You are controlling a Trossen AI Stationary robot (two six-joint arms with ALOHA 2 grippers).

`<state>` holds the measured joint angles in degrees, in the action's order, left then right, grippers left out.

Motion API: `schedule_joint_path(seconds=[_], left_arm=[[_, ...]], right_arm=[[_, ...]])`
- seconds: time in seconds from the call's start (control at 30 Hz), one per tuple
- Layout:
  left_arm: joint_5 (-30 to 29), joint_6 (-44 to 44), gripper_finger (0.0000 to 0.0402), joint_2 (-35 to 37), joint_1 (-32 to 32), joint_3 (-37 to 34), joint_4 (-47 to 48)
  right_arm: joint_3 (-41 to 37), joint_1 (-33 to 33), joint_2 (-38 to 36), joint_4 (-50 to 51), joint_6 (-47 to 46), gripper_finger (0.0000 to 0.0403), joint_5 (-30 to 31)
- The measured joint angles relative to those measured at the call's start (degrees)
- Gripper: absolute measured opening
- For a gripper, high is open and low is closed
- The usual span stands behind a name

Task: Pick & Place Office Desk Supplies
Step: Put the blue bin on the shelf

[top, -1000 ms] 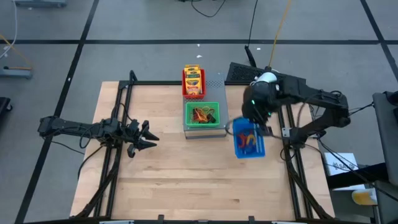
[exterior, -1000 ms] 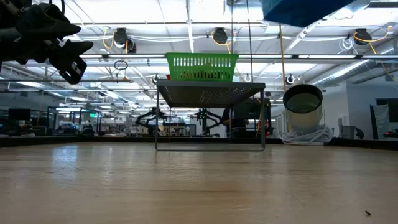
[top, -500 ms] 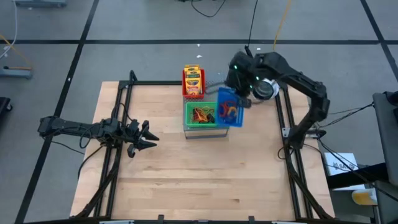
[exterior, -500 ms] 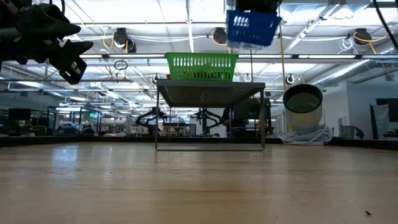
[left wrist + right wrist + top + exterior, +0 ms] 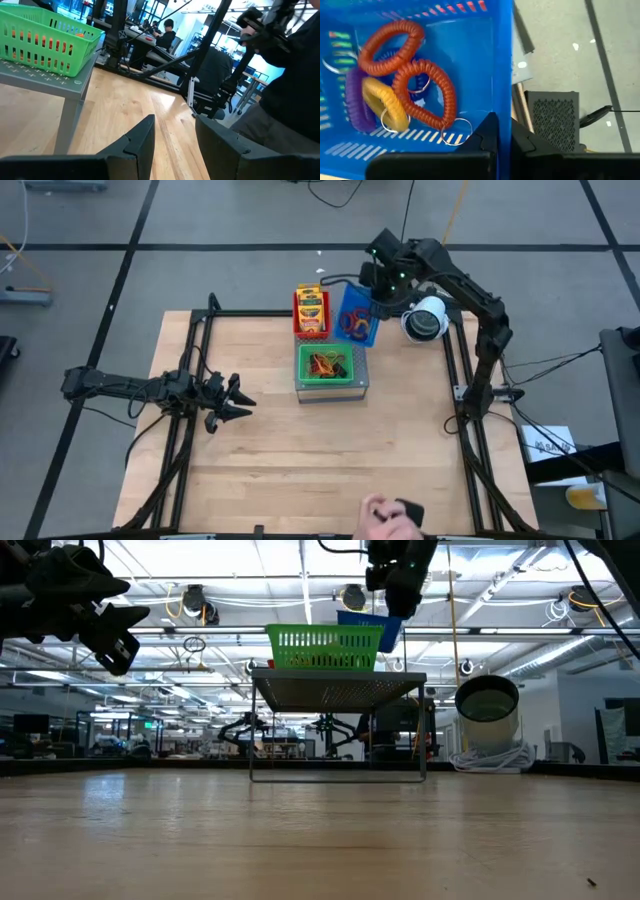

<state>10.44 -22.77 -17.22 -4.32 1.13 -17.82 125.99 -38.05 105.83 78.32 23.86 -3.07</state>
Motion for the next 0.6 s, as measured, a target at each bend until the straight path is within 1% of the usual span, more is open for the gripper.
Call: schedule_joint_path(seconds=[0.37, 0.5, 0.6], left_arm=[[0.00, -0.10, 0.0150, 0.01, -0.01, 0.00, 0.00], [0.00, 0.14, 0.0150, 0.01, -0.02, 0.00, 0.00], [0.00, -0.10, 0.0150, 0.01, -0.02, 0.00, 0.00]], right_arm=[[0.02, -5.88, 3.09, -4.06, 2.41, 0.0000, -0.40], [0.02, -7.43, 4.03, -5.16, 2.79, 0.0000, -4.56], [0.02, -7.88, 4.40, -6.61, 3.10, 0.0000, -4.72]])
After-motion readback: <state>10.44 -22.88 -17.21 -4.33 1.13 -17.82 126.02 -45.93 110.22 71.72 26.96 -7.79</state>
